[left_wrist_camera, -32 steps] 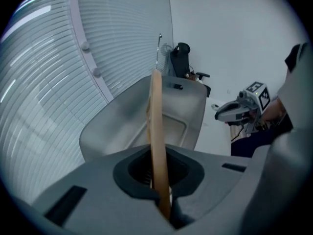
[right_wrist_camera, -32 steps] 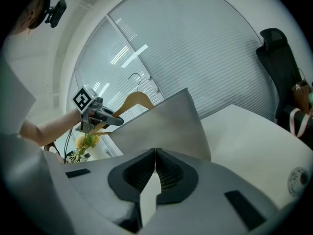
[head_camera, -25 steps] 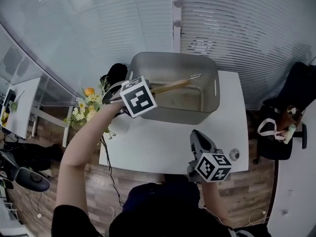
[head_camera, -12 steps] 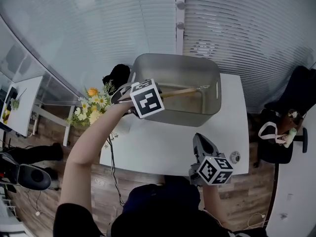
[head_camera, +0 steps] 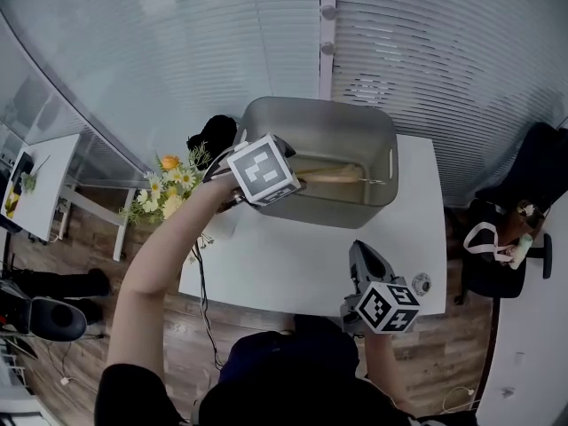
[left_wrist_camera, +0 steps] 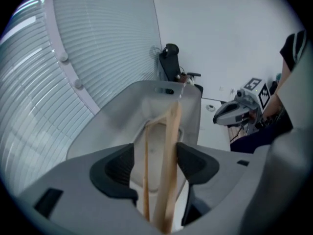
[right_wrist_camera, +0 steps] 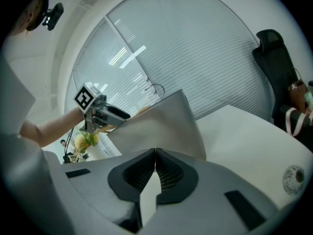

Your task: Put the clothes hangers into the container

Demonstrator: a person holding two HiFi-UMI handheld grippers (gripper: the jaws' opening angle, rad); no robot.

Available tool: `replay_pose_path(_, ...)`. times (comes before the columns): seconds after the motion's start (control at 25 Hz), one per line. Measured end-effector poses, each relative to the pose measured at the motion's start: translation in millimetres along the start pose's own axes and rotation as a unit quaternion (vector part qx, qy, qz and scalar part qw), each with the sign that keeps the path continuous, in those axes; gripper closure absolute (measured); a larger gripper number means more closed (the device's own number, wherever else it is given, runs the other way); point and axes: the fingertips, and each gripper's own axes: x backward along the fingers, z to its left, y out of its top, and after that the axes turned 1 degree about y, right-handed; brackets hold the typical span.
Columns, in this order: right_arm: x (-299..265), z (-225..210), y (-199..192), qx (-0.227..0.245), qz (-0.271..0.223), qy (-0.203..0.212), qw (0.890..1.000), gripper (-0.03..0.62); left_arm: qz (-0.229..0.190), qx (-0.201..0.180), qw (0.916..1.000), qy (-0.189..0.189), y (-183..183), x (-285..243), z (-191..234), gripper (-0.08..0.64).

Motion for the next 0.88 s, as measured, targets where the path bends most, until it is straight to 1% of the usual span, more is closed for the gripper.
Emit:
replay_pose_path(0.08,1,0,0,0.001,0.001,-0.001,1.000,0.565,-0.025,0.040,0.9981,-0.038,8,4,-10,0.247)
replay_pose_path(0.12,2,0,0,0.001,0.001,-0.001,1.000,0.565,-0.046,0.050,0.9960,-0.057,16,6,-15,0.243)
replay_pose_path(0.16,2,1,0,0.001,0.001,-0.001,1.000,0.565,-0.061,0.053,0.9945,-0.067,22,8,-19,0.235)
replay_pose_path(0.2,2,1,0,0.001,0.001,-0.001,1.000,0.565,-0.067,0.052,0.9940,-0.070,25,9,-21,0.230)
replay_pose_path(0.32,3,3,1,0.002,0.000,-0.001,1.000,0.564,-0.064,0.051,0.9941,-0.071,24,8,-26,0.224)
replay_pose_path(0.44,6,3,0,0.003,-0.001,0.000,1.000,0.565,-0.070,0.057,0.9933,-0.071,24,9,-30,0.224)
replay_pose_path(0.52,9,3,0,0.003,-0.002,-0.002,1.000,0.565,-0.073,0.058,0.9933,-0.068,24,10,-32,0.224)
replay_pose_path(0.72,15,4,-3,0.004,-0.004,-0.006,1.000,0.565,-0.068,0.046,0.9951,-0.055,18,14,-34,0.224)
replay_pose_path(0.88,19,8,-4,0.009,-0.004,-0.006,1.000,0.564,-0.075,0.053,0.9945,-0.051,15,20,-36,0.224)
